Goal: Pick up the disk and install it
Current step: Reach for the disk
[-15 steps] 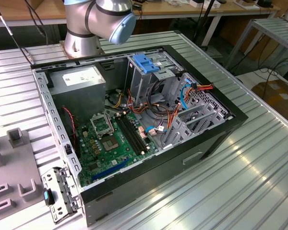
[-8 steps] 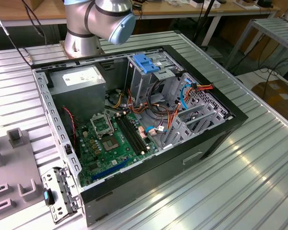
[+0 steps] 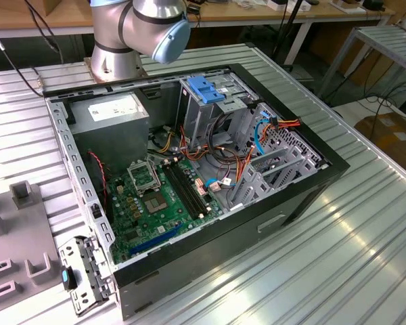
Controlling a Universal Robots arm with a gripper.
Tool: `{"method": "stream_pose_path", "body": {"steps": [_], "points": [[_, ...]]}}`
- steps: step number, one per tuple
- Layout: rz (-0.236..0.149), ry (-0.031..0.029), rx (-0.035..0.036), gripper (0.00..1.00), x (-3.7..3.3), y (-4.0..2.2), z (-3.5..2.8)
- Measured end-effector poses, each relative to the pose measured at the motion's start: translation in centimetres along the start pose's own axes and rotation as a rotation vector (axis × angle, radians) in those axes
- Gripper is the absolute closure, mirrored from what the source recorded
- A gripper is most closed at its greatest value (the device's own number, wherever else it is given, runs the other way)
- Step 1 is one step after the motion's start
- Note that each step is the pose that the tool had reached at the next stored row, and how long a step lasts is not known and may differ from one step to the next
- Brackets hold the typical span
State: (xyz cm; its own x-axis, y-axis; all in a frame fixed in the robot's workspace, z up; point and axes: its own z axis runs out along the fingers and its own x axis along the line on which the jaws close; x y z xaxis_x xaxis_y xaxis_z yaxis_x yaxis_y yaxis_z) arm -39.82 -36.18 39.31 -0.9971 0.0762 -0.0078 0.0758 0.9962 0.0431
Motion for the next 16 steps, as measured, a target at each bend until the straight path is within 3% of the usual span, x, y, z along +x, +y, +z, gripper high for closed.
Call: {"method": "stream_pose_path", "body": {"steps": [10,14,16], "points": [[0.000,0.0003,0.0003,0.89,2.18,-0.01,-0.03],[0.000,-0.0008,0.0136,0.89,2.69,-0.05,-0.03],[0.000,0.0000,0.0146,0.89,3.09,-0.09,-0.03]]}}
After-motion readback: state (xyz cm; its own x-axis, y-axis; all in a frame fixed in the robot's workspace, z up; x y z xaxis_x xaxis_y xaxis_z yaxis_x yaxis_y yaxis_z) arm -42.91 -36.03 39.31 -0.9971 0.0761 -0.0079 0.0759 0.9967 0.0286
